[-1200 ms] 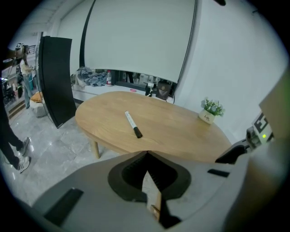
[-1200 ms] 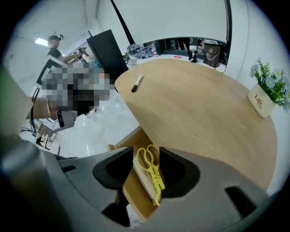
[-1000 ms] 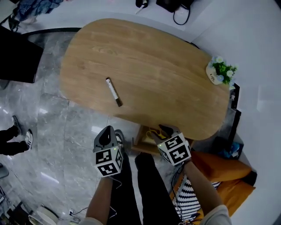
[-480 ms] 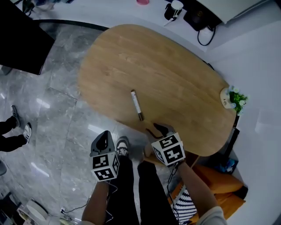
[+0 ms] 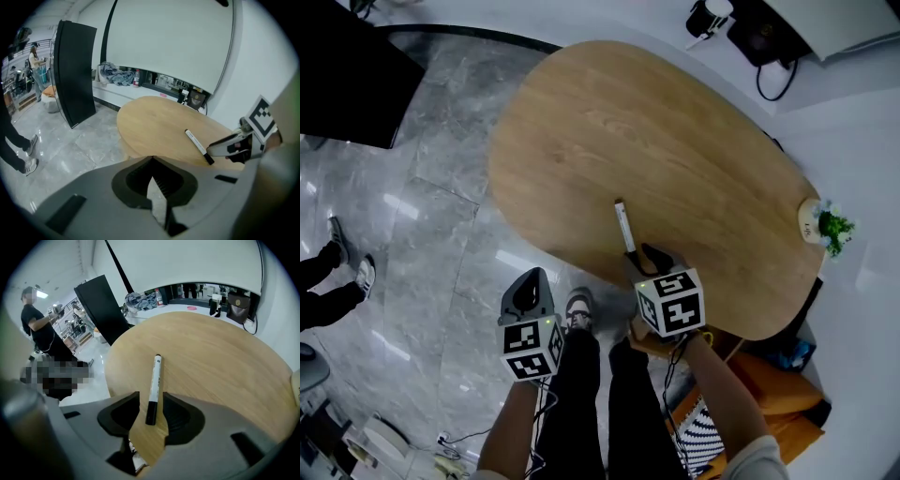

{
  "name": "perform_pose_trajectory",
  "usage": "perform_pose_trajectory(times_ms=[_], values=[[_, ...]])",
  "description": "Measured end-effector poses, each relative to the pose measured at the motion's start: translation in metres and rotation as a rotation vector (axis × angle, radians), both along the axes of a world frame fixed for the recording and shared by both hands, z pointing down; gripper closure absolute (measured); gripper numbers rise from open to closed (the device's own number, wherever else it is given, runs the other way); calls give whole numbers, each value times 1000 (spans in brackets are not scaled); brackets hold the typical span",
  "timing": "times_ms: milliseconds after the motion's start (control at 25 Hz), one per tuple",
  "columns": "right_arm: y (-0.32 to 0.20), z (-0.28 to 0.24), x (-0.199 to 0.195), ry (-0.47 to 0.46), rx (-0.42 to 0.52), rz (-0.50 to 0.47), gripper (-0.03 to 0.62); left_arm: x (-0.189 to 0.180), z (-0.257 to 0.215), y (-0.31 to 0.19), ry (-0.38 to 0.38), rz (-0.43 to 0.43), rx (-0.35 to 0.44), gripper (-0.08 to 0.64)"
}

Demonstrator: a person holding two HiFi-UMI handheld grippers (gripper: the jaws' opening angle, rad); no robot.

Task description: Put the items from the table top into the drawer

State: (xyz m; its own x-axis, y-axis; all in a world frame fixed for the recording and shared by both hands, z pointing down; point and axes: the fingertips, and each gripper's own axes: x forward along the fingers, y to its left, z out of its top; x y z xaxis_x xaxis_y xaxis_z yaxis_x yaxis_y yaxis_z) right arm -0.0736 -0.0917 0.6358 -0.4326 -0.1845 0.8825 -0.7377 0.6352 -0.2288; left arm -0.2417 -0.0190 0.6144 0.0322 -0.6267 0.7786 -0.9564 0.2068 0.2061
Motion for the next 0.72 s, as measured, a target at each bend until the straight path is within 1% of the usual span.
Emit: perform_pose_trajectory(times_ms=[240, 480, 600, 640, 720], values=[[-15, 12, -11, 20, -8, 28, 443, -7, 13, -2, 15, -3, -24, 557], [-23, 20, -19, 57, -3, 38, 454, -7, 18, -3, 23, 5, -27, 557], [-25, 24, -18, 93, 11, 44, 485, -10, 19, -3, 23, 6, -27, 557], [-27, 24, -16, 104, 20, 46, 508, -10, 19, -3, 23, 5, -26, 557], [-28, 25, -14, 117, 32, 45, 529, -12, 19, -4, 21, 8, -23, 557]])
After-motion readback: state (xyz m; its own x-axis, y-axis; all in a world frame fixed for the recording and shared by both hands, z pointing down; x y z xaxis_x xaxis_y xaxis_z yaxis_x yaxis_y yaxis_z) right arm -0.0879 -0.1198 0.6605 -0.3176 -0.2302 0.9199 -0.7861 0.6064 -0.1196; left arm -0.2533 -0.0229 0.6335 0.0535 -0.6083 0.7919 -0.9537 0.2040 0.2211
